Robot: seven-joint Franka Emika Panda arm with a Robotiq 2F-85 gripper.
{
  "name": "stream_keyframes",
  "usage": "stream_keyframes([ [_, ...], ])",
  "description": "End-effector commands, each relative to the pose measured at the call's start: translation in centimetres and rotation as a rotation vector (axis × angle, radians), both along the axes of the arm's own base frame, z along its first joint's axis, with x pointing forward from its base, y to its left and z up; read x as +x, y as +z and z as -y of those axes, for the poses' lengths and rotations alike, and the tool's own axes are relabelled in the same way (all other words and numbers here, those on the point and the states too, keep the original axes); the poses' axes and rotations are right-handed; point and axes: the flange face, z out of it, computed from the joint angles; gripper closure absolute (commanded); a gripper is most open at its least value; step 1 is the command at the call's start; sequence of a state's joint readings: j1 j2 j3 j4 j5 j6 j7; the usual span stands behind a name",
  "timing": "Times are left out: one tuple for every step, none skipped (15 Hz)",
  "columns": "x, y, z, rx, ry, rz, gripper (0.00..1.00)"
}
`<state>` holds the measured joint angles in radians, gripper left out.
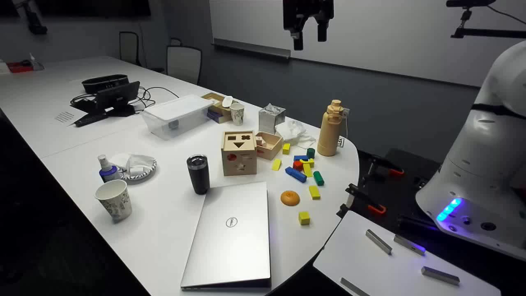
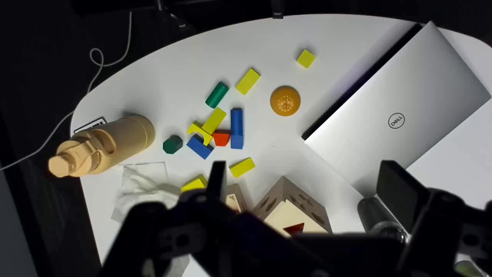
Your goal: Open the laptop
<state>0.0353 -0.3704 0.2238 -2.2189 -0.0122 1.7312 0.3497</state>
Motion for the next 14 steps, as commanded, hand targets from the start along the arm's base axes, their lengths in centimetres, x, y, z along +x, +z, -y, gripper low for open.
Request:
stream_keyframes([
  [0.0, 0.1, 0.0, 0.0, 0.0, -0.001, 0.0],
  [0.0, 0.1, 0.0, 0.0, 0.0, -0.001, 0.0],
  [0.0, 0.0, 0.2, 0.006, 0.003, 0.008, 0.0],
  [-0.1, -0.1, 0.5, 0.031, 0.012, 0.02, 0.0],
  [-0.2, -0.4, 0.9, 0.068, 0.027, 0.05, 0.0],
  [0.0, -0.6, 1.4, 0.114, 0.033, 0.088, 0.0],
  [0.0, -1.3, 2.1, 0.17, 0.033, 0.127, 0.0],
  [0.0, -2.7, 3.2, 0.218, 0.029, 0.159, 0.0],
  [-0.1, -4.0, 4.1, 0.266, 0.02, 0.193, 0.0],
  [-0.3, -5.9, 5.2, 0.315, 0.006, 0.222, 0.0],
  [-0.6, -7.5, 6.1, 0.364, -0.005, 0.253, 0.0],
  [-1.1, -9.3, 7.1, 0.41, -0.021, 0.282, 0.0],
  [-1.6, -11.3, 8.1, 0.456, -0.043, 0.305, 0.0],
  [-2.1, -13.0, 8.9, 0.502, -0.061, 0.328, 0.0],
])
